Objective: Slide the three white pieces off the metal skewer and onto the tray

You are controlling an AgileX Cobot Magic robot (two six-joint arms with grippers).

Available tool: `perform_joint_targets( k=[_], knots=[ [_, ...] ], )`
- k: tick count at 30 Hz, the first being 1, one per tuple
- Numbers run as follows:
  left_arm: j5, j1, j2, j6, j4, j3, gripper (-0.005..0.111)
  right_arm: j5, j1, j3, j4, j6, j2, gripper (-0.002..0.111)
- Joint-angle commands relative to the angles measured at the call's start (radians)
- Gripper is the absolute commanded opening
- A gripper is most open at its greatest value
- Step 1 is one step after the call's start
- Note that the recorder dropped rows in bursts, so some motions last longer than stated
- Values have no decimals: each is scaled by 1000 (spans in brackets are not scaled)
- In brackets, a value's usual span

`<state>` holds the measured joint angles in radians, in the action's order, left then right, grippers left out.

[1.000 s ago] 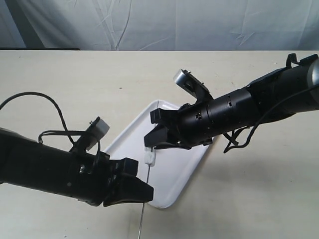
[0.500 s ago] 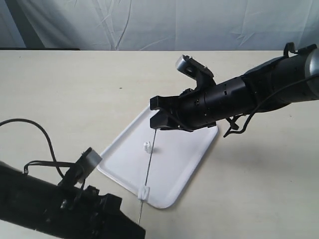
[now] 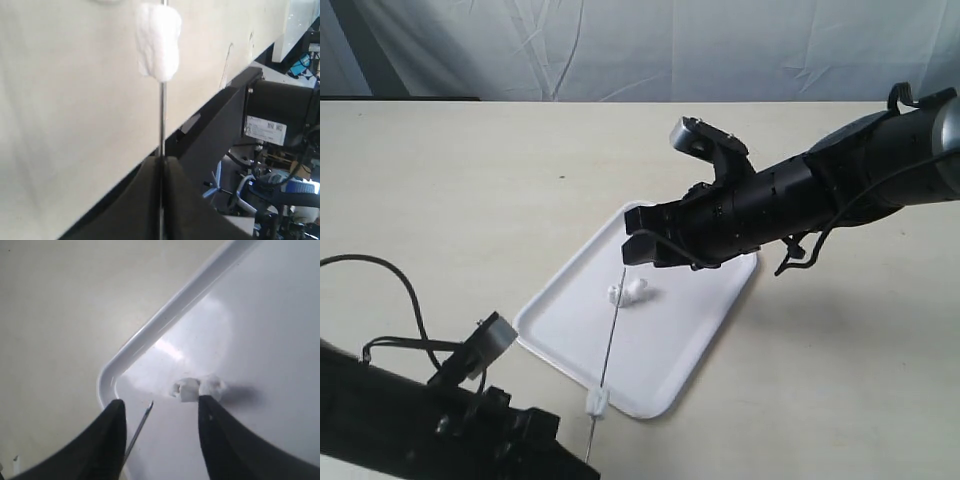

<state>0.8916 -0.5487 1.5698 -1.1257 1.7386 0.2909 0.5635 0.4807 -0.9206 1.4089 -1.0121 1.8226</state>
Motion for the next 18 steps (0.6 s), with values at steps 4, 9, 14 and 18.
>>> perform_joint_targets(
  k=[4,9,14,18],
  knots=[
    [-104,-1,-2,34,6,130,0,139,-1,-6,-14,67,0,41],
    [-111,-1,-2,91,6,190,0,224,-1,-6,-14,83,0,41],
    [-141,-1,-2,114,6,213,0,272,-1,-6,-14,102,0,41],
    [-211,-1,-2,155,6,215,0,283,-1,-6,-16,103,0,41]
  ],
)
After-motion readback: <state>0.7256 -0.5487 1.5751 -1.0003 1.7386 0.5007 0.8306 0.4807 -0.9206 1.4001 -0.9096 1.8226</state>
